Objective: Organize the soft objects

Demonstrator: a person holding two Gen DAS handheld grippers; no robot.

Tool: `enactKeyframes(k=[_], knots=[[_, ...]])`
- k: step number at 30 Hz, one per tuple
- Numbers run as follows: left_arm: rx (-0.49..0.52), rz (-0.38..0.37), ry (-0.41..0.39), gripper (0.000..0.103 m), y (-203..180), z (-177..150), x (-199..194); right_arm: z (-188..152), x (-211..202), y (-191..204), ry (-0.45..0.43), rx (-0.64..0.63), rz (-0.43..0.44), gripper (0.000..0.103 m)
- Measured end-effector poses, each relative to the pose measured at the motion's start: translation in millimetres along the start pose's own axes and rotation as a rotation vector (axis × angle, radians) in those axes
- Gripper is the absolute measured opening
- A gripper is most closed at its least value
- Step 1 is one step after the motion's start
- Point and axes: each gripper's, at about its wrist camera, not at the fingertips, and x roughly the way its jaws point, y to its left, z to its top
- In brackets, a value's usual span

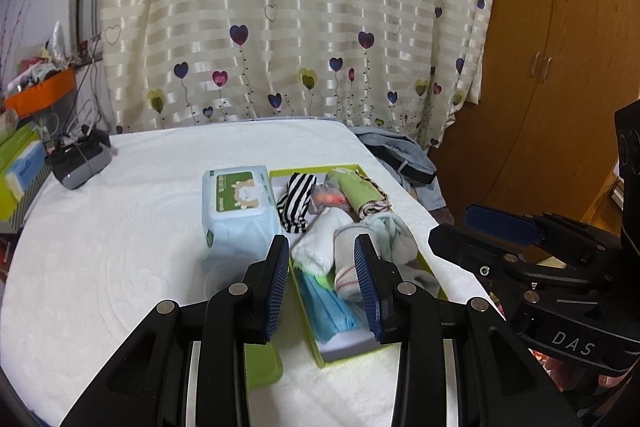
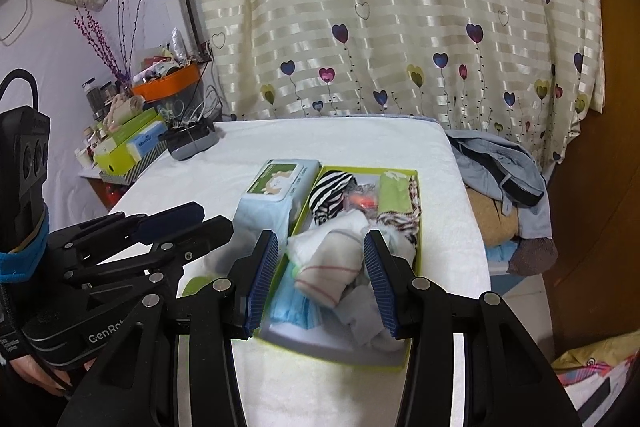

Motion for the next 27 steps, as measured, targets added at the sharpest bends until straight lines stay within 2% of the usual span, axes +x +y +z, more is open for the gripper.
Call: enactKeyframes(k=[14, 27], knots=[[-0.022, -0.008, 0.004, 0.033, 5, -26, -7, -21, -1, 11, 0.03, -0.002, 0.005, 0.046], [-0.008, 0.023, 0.005, 0.033, -4, -58, -18, -48, -9, 20, 0.03, -0.017, 0.015, 0.046]])
